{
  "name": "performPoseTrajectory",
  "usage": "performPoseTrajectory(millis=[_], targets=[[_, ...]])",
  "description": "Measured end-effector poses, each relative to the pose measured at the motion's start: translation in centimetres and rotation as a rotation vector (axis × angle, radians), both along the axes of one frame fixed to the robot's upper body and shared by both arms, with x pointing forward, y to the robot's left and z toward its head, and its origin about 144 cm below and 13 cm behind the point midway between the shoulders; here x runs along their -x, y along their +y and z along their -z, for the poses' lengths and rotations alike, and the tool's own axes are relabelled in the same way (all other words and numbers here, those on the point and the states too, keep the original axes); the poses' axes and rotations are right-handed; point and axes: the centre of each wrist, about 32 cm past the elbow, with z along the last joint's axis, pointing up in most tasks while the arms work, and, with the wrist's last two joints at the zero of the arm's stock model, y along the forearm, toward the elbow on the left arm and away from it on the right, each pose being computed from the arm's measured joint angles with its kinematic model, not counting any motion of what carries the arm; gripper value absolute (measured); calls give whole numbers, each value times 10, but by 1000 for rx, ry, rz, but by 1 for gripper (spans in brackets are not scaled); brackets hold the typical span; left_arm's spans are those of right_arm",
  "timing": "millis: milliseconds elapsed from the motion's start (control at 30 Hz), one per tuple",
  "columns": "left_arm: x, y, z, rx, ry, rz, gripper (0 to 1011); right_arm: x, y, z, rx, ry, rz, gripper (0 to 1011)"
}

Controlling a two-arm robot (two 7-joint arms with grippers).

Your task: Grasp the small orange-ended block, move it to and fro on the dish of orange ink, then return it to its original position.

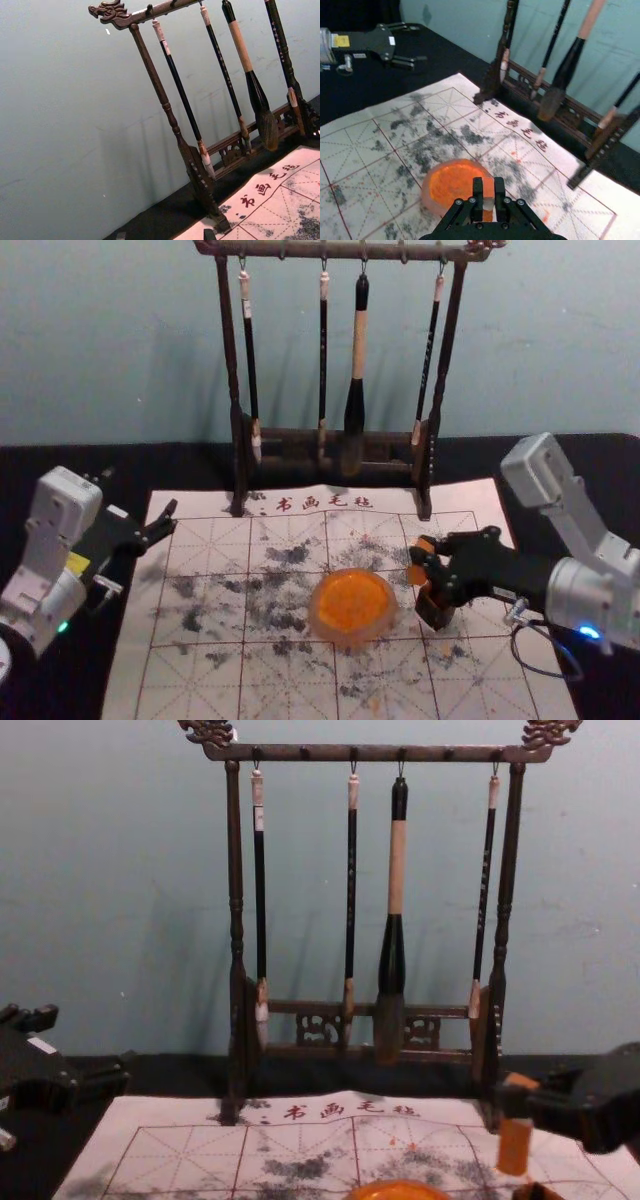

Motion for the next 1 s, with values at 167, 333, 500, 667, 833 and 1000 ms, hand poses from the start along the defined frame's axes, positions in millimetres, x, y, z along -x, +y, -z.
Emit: performPoseTrajectory(millis=[167, 333, 500, 667, 833, 1000], targets=[[0, 0, 0, 0, 0, 0, 1001, 8, -8, -1, 11, 7, 20, 82], [0, 0, 0, 0, 0, 0, 1001, 12, -13, 0, 16, 18, 34, 82], [0, 0, 0, 0, 0, 0, 1001, 14, -17, 2, 15, 32, 42, 82], [0, 0, 0, 0, 0, 0, 1001, 13, -20, 6, 13, 53, 47, 82], [0, 0, 0, 0, 0, 0, 1001, 12, -20, 10, 13, 67, 47, 82], [0, 0, 0, 0, 0, 0, 1001, 10, -21, 13, 13, 74, 52, 82]])
